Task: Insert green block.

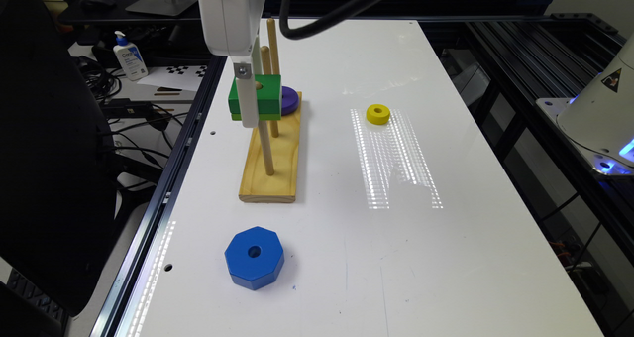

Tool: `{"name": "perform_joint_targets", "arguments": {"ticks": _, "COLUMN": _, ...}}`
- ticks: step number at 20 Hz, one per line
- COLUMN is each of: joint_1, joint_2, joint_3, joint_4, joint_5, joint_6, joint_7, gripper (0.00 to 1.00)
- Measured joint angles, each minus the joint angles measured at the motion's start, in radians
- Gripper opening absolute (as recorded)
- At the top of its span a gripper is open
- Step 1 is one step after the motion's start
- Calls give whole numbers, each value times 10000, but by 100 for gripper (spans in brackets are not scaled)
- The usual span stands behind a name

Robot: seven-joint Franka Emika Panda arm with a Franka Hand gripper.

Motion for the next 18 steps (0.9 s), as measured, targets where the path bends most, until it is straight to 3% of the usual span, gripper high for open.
{"name": "perform_joint_targets", "arguments": {"ticks": 18, "joint_1": 3, "joint_2": 157, "joint_3": -4, "joint_4": -1, "joint_5": -27, "joint_6": 100, "joint_7": 0, "gripper": 0}}
